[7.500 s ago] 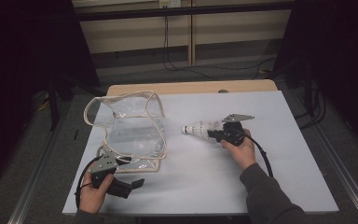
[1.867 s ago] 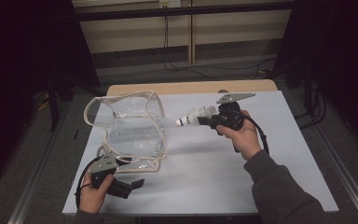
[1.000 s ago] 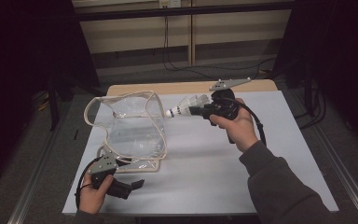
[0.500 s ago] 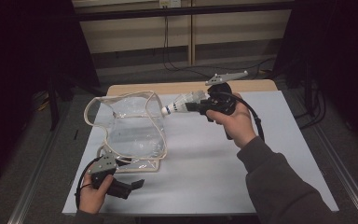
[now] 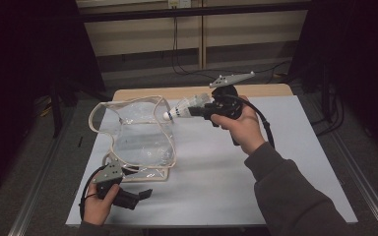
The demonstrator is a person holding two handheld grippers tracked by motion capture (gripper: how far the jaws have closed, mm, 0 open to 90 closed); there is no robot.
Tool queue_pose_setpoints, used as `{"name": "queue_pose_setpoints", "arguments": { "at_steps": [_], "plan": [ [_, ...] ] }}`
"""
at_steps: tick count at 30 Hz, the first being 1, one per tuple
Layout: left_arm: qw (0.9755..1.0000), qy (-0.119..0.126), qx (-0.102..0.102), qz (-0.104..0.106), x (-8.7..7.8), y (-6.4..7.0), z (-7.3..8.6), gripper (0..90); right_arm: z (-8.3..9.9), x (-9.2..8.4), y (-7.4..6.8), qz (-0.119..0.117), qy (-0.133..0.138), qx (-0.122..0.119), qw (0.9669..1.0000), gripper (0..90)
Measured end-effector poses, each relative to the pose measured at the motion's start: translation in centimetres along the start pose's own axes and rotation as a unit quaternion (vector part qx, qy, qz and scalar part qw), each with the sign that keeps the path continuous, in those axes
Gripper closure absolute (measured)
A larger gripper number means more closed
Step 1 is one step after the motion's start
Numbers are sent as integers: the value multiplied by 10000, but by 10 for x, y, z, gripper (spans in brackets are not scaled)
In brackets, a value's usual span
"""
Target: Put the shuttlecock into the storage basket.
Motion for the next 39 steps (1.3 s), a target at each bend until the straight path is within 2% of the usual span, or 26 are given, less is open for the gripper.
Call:
{"name": "queue_pose_setpoints", "arguments": {
  "at_steps": [19, 28, 39],
  "plan": [
    [10000, 11, -3, 4, 0, 0, 0, 51, -19, 14, -21, -184, 68, -137, 9997, 882],
    [10000, 2, 17, 8, 0, 0, 1, 51, -24, 28, -35, -315, 36, -213, 9993, 882],
    [10000, 1, 15, 14, -1, 1, 1, 51, -26, 49, -51, -326, -105, -380, 9987, 881]
  ]
}}
Point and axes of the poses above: each handheld gripper's, and its own axes: x roughly forward along the jaws, z roughly out of its underside, y roughly to its right, the point moved 10 cm from there along x, roughly forward along the jaws, and after that the axes turned 9 degrees about -x, right-handed, at the moved point
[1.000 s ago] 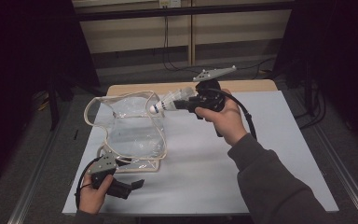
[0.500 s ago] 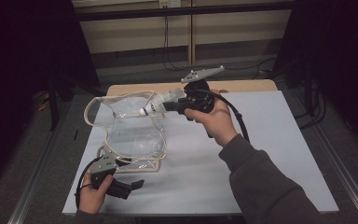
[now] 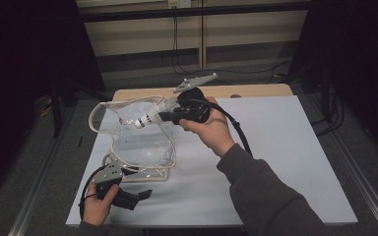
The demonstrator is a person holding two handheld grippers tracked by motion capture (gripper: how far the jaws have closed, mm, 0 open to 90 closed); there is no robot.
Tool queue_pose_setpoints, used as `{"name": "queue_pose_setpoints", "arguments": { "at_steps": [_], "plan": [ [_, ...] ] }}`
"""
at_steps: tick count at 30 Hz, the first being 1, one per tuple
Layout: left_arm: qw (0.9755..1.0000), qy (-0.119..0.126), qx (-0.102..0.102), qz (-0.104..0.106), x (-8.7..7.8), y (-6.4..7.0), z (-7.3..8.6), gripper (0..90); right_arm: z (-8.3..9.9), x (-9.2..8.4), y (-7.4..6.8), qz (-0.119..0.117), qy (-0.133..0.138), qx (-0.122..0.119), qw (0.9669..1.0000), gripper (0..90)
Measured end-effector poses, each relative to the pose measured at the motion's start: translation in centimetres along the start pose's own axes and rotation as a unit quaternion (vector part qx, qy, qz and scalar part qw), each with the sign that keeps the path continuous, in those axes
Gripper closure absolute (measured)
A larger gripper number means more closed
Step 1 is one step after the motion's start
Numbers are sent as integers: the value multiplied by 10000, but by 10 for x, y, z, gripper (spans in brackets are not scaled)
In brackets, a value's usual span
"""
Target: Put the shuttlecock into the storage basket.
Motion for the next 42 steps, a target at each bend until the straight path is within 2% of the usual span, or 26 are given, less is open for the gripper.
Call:
{"name": "queue_pose_setpoints", "arguments": {
  "at_steps": [19, 42],
  "plan": [
    [10000, -21, 20, 21, -1, 0, 0, 51, 2, 25, -11, 0, -151, -117, 9998, 881],
    [10000, 24, -10, 54, -1, -1, 1, 51, 8, 47, -15, -10, -314, -205, 9993, 880]
  ]
}}
Point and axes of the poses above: each handheld gripper's, and its own axes: x roughly forward along the jaws, z roughly out of its underside, y roughly to its right, the point moved 10 cm from there along x, roughly forward along the jaws, and after that the axes turned 9 degrees about -x, right-handed, at the moved point
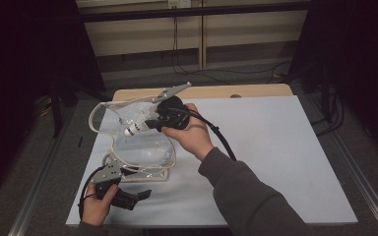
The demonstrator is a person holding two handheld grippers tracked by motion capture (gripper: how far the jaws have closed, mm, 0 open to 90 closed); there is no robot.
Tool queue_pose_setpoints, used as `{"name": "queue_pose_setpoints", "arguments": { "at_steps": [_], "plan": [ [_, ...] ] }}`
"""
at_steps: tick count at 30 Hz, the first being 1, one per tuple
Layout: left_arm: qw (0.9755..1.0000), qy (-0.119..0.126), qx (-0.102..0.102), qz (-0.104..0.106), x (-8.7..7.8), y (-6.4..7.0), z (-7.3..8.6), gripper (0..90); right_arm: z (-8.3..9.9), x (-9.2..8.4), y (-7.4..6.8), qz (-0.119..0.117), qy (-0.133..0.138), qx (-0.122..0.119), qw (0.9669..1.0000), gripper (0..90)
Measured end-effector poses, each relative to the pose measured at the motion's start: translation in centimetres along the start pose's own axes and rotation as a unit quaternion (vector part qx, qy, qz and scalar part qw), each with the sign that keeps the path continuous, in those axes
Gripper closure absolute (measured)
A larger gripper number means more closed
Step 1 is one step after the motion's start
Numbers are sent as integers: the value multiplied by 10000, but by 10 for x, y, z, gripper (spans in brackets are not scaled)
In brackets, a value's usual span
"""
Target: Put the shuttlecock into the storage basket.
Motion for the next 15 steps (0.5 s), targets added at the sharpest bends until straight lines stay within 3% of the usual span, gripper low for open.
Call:
{"name": "queue_pose_setpoints", "arguments": {
  "at_steps": [15],
  "plan": [
    [10000, -2, -7, 1, 1, 0, 1, 51, 1, 15, -7, 1, -90, -105, 9999, 878]
  ]
}}
Point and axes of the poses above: each handheld gripper's, and its own axes: x roughly forward along the jaws, z roughly out of its underside, y roughly to its right, the point moved 10 cm from there along x, roughly forward along the jaws, and after that the axes turned 9 degrees about -x, right-handed, at the moved point
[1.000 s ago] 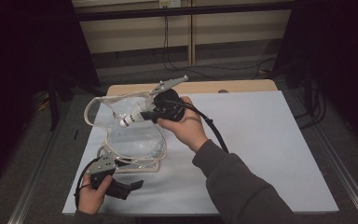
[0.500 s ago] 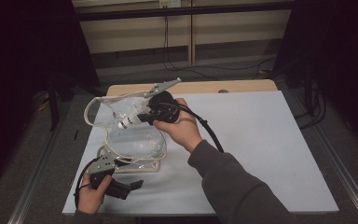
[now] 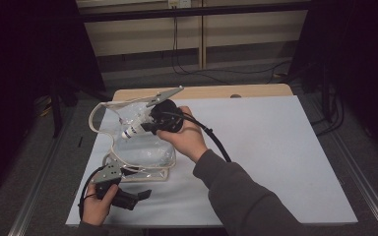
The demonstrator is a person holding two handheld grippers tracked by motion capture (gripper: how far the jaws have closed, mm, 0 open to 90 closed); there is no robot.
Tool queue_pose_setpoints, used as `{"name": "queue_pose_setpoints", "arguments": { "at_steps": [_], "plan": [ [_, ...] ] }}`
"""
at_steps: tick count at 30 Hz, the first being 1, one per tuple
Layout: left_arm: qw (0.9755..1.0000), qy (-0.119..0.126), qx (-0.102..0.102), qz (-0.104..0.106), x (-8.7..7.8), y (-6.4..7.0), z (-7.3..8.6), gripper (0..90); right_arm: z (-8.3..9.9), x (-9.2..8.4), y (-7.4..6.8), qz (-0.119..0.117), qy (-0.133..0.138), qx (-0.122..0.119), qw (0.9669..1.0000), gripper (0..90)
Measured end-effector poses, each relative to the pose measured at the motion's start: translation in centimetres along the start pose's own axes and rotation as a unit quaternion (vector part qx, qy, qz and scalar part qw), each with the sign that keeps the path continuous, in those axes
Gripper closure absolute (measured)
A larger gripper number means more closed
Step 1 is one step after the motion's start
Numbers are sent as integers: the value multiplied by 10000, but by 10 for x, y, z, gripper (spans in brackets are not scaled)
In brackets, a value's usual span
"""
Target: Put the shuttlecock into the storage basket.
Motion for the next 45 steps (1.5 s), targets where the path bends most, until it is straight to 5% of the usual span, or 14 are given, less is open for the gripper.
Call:
{"name": "queue_pose_setpoints", "arguments": {
  "at_steps": [16, 45],
  "plan": [
    [10000, -6, 2, -17, 0, -1, 0, 51, -7, 6, -11, -88, -14, -145, 9999, 879],
    [10000, 48, -12, -18, -2, 0, 0, 50, 3, 30, -4, 57, -269, -3, 9996, 877]
  ]
}}
Point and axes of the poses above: each handheld gripper's, and its own axes: x roughly forward along the jaws, z roughly out of its underside, y roughly to its right, the point moved 10 cm from there along x, roughly forward along the jaws, and after that the axes turned 9 degrees about -x, right-handed, at the moved point
